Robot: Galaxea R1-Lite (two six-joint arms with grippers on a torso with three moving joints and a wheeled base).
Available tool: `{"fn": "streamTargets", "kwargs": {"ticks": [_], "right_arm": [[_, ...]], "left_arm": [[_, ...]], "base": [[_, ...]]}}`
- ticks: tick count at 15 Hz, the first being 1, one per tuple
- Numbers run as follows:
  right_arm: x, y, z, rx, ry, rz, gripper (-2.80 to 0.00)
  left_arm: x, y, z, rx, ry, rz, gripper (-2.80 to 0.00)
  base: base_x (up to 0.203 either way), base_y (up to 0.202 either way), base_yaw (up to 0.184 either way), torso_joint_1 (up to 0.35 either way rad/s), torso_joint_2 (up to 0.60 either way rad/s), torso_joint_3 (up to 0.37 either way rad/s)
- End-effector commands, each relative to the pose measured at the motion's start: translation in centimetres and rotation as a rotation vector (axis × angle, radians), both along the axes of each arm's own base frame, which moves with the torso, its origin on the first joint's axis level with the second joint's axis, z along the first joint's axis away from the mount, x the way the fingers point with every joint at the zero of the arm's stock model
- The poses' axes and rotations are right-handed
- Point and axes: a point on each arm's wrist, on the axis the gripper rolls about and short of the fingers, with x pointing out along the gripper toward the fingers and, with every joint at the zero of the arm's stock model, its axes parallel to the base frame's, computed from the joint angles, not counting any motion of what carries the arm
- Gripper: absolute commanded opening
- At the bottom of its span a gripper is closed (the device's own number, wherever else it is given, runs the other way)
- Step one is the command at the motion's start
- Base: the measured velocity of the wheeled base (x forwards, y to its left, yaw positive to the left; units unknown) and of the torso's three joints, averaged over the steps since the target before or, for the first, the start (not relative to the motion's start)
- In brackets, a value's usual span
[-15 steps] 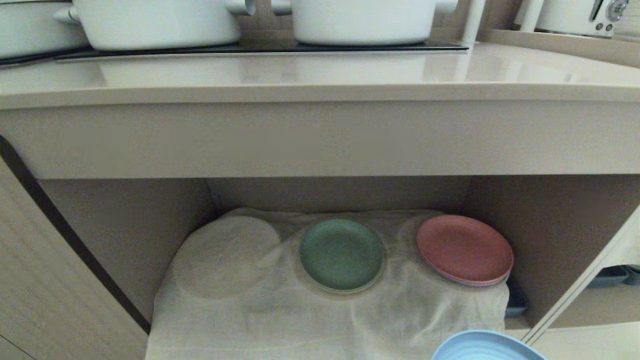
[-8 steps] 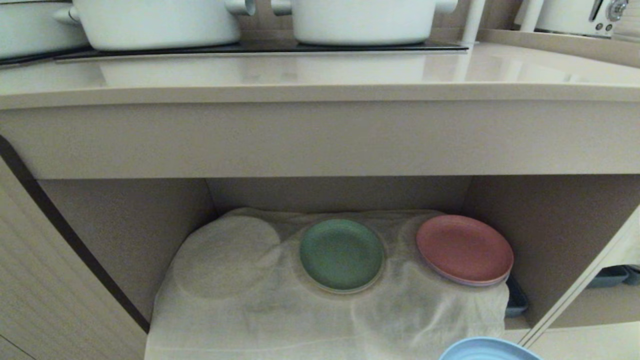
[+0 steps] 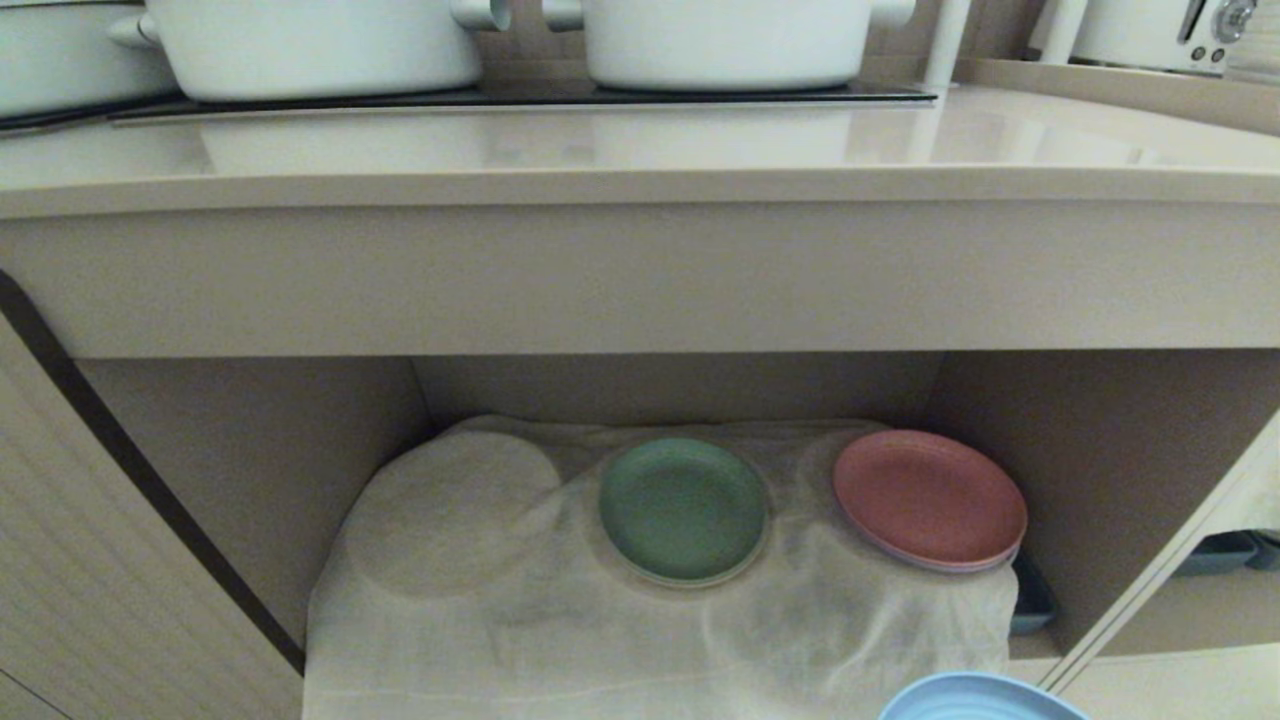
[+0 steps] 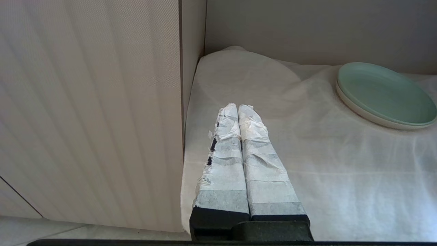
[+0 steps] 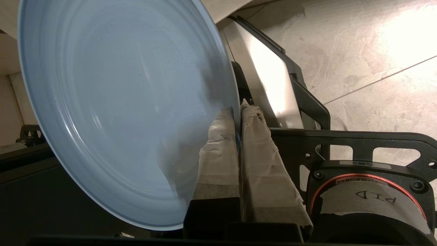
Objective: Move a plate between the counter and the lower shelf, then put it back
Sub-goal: Put the plate in the cupboard
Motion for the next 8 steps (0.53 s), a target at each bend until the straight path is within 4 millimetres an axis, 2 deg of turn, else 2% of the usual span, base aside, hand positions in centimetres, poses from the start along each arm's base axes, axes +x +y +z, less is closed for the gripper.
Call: {"fn": "streamTargets", "kwargs": {"ticks": [1,8], "right_arm": [[-0.03,0.00,-0.02,0.003,0.004,-0.001,-2.80],[-0.01,0.00,-0.03,0.002,0.005,-0.001,-2.80]], "left_arm": [[-0.01,0.00,0.02,-0.001,-0.001,0.001,-2.80],[0.00,0.00,-0.01,-0.002,0.000,0.001,-2.80]], "base": [[0.000,0.000,0.000,0.000,0.00,0.000],[0.000,0.000,0.000,0.000,0.00,0.000]]}}
